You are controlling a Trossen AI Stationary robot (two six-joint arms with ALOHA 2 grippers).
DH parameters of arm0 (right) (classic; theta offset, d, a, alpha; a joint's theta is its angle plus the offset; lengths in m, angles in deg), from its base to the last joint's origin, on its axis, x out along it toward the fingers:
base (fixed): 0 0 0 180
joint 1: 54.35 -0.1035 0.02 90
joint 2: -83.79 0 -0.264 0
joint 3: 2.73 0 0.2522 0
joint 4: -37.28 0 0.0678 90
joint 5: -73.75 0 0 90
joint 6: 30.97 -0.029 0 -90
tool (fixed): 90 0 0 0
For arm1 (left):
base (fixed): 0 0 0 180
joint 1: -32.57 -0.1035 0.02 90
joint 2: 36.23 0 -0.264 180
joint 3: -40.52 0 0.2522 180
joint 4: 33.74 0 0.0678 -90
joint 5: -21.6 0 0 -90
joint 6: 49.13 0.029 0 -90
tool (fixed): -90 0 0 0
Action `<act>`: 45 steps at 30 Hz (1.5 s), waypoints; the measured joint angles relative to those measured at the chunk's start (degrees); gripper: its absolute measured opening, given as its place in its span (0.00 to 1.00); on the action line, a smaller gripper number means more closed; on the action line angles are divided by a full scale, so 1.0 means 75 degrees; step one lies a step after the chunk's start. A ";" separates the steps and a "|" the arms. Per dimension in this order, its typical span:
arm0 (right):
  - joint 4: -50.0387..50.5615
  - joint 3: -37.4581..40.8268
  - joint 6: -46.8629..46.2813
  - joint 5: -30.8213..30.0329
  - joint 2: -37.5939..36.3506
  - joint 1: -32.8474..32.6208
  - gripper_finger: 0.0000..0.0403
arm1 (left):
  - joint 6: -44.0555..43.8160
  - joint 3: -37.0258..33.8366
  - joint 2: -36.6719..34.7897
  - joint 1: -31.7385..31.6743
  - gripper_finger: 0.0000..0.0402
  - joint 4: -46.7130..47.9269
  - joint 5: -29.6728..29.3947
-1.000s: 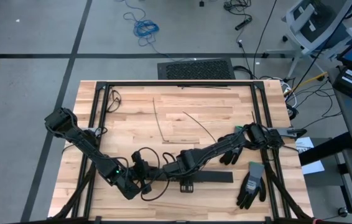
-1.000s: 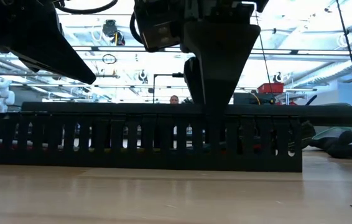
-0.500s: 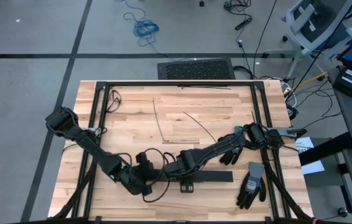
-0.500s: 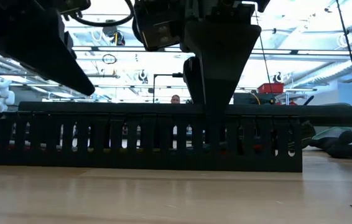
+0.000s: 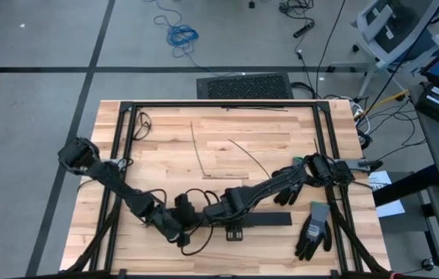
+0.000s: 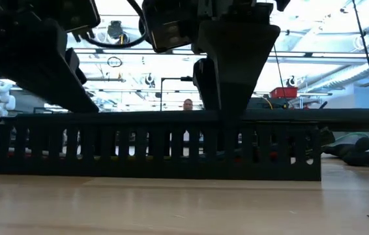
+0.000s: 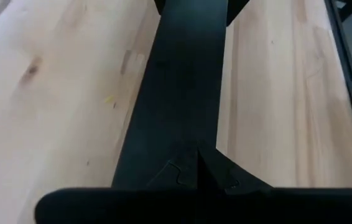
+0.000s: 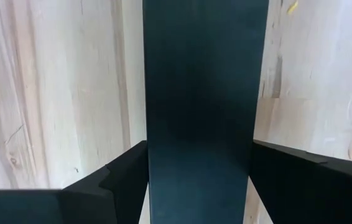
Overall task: Ziptie cables
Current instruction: Close the black cable duct
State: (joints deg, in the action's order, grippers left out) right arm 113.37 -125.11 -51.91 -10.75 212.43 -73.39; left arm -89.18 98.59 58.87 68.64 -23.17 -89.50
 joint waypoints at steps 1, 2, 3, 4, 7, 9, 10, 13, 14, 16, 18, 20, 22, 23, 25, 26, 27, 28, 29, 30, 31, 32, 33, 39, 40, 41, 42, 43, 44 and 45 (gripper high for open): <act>0.0008 0.0000 0.0000 0.0005 0.0000 0.0001 0.57 | -0.0094 -0.0035 0.0145 0.0031 0.01 -0.0127 0.0014; 0.0015 0.0000 0.0011 0.0031 0.0000 0.0009 0.57 | -0.0129 -0.0045 0.0260 0.0052 0.01 -0.0209 -0.0005; 0.0029 0.0000 0.0013 0.0046 0.0000 0.0011 0.58 | -0.0148 -0.0043 0.0353 0.0073 0.01 -0.0225 -0.0067; 0.0039 0.0000 0.0013 0.0044 0.0003 0.0008 0.58 | -0.0202 -0.0034 0.0406 0.0091 0.01 -0.0231 -0.0129; 0.0049 0.0000 0.0004 0.0058 0.0003 0.0008 0.58 | -0.0208 -0.0037 0.0433 0.0099 0.01 -0.0279 -0.0164; 0.0046 0.0000 -0.0010 0.0062 0.0003 0.0011 0.58 | -0.0206 -0.0046 0.0410 0.0099 0.01 -0.0270 -0.0161; 0.0043 0.0000 -0.0037 0.0059 0.0003 0.0011 0.58 | -0.0202 -0.0046 0.0409 0.0099 0.01 -0.0259 -0.0157; 0.0045 0.0000 -0.0021 0.0058 0.0003 0.0011 0.58 | -0.0204 -0.0046 0.0409 0.0105 0.01 -0.0237 -0.0146; 0.0028 0.0001 0.0002 0.0058 0.0003 0.0011 0.58 | -0.0203 -0.0046 0.0409 0.0105 0.01 -0.0231 -0.0138; -0.0032 0.0009 0.0066 0.0049 0.0003 0.0001 0.60 | -0.0202 -0.0046 0.0412 0.0108 0.01 -0.0214 -0.0129; -0.0211 0.0015 0.0136 -0.0105 0.0013 -0.0036 0.63 | -0.0199 -0.0052 0.0412 0.0114 0.01 -0.0199 -0.0089; -0.0380 -0.0031 0.0284 -0.0294 0.0015 -0.0038 0.66 | -0.0181 -0.0052 0.0414 0.0111 0.01 -0.0202 -0.0076; -0.0116 -0.0155 0.0252 -0.0301 -0.0016 -0.0027 0.69 | -0.0155 -0.0052 0.0418 0.0108 0.01 -0.0208 -0.0069; -0.0071 -0.0237 0.0171 -0.0317 -0.0044 -0.0027 0.70 | -0.0151 -0.0052 0.0418 0.0108 0.01 -0.0196 -0.0063; -0.0063 -0.0393 0.0070 -0.0363 -0.0200 -0.0031 0.71 | -0.0135 -0.0052 0.0418 0.0108 0.01 -0.0197 -0.0065; -0.0003 -0.0497 0.0077 -0.0359 -0.0290 -0.0033 0.71 | -0.0135 -0.0055 0.0418 0.0108 0.01 -0.0196 -0.0065; 0.0082 -0.0585 0.0097 -0.0373 -0.0375 -0.0033 0.71 | -0.0135 -0.0055 0.0418 0.0108 0.01 -0.0196 -0.0065; 0.0199 -0.0634 0.0140 -0.0391 -0.0460 -0.0033 0.71 | -0.0135 -0.0057 0.0418 0.0108 0.01 -0.0196 -0.0068; 0.0339 -0.0647 0.0147 -0.0450 -0.0570 -0.0034 0.71 | -0.0135 -0.0057 0.0418 0.0098 0.01 -0.0196 -0.0068; 0.0513 -0.0647 0.0067 -0.0558 -0.0679 -0.0057 0.70 | -0.0136 -0.0057 0.0418 0.0096 0.01 -0.0193 -0.0065; 0.0642 -0.0644 -0.0024 -0.0648 -0.0828 -0.0081 0.70 | -0.0135 -0.0057 0.0418 0.0096 0.01 -0.0192 -0.0065; 0.0746 -0.0644 -0.0130 -0.0749 -0.0967 -0.0136 0.70 | -0.0135 -0.0060 0.0418 0.0096 0.01 -0.0188 -0.0065; 0.0825 -0.0661 -0.0173 -0.0769 -0.1084 -0.0214 0.69 | -0.0135 -0.0060 0.0418 0.0097 0.01 -0.0187 -0.0066; 0.1203 -0.0639 -0.0932 -0.1148 -0.1111 -0.0816 0.61 | -0.0137 -0.0063 0.0418 0.0099 0.01 -0.0173 -0.0068; 0.1268 -0.0638 -0.1126 -0.1366 -0.1088 -0.0884 0.57 | -0.0137 -0.0063 0.0418 0.0096 0.01 -0.0173 -0.0066; 0.1271 -0.0595 -0.1315 -0.1589 -0.1083 -0.0942 0.53 | -0.0140 -0.0063 0.0418 0.0096 0.01 -0.0171 -0.0065; 0.1299 -0.0487 -0.1494 -0.1794 -0.1079 -0.0996 0.47 | -0.0140 -0.0063 0.0418 0.0096 0.01 -0.0170 -0.0066; 0.1355 -0.0358 -0.1665 -0.1937 -0.1061 -0.1031 0.41 | -0.0140 -0.0063 0.0418 0.0096 0.01 -0.0170 -0.0068; 0.1368 -0.0254 -0.1828 -0.2007 -0.1038 -0.1045 0.34 | -0.0143 -0.0063 0.0418 0.0096 0.01 -0.0172 -0.0068; 0.1364 -0.0168 -0.1978 -0.2038 -0.1024 -0.1055 0.26 | -0.0161 -0.0063 0.0418 0.0096 0.01 -0.0173 -0.0068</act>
State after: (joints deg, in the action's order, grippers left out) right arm 123.60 -126.37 -66.74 -26.04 204.75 -81.31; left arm -90.39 98.11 62.01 69.36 -24.47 -90.01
